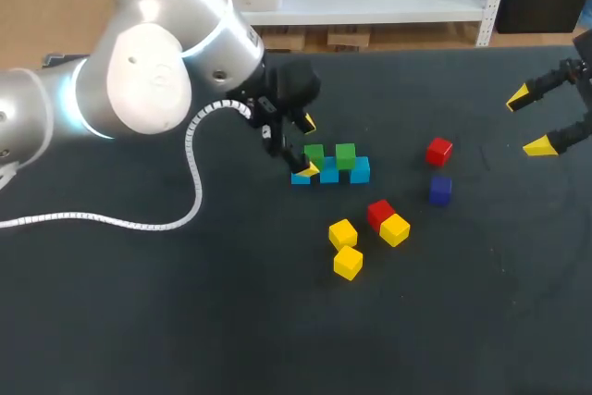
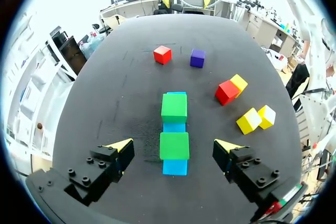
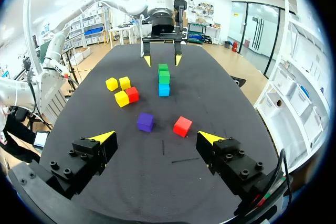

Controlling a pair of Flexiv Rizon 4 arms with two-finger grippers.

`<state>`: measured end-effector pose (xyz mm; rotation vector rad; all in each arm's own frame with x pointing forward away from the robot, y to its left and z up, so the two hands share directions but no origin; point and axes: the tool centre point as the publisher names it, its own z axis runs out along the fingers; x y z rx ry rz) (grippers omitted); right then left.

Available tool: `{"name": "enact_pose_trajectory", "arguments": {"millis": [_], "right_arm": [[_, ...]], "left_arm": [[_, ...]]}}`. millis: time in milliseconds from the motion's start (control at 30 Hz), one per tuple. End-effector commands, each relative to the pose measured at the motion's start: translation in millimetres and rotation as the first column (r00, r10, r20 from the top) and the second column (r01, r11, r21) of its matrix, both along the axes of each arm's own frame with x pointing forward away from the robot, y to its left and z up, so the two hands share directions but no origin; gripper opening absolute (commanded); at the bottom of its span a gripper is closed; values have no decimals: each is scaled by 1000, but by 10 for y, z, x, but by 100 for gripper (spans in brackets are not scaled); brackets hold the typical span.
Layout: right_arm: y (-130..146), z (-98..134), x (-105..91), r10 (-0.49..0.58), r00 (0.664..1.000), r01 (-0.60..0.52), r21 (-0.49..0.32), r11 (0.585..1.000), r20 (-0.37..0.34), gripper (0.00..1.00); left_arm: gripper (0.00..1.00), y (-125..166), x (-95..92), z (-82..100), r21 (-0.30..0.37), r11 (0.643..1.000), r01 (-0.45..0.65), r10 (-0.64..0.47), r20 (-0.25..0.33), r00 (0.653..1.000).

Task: Place the blue cubes, place green cubes on the blue cubes, place the yellow cubes on the green cubes, then place the red cubes on the yellow cubes, and place purple cube on the red cubes.

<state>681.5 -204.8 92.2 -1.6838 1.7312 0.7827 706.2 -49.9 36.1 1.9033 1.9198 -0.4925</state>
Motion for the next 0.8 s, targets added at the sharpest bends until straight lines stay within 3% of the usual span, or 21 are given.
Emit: {"name": "enact_pose_trajectory", "arguments": {"millis": [33, 300, 800], "right_arm": [[1, -2, -2, 0, 1000, 0, 1, 1000, 1, 100], [1, -2, -2, 0, 1000, 0, 1, 1000, 1, 100], [1, -2, -2, 0, 1000, 0, 1, 1000, 1, 100]], "left_arm": [[100, 248, -213, 86, -27, 1000, -1, 2, 37, 999], [100, 646, -395, 178, -33, 999, -18, 21, 62, 998], [100, 1151, -493, 359, -93, 995, 20, -15, 59, 998]]}}
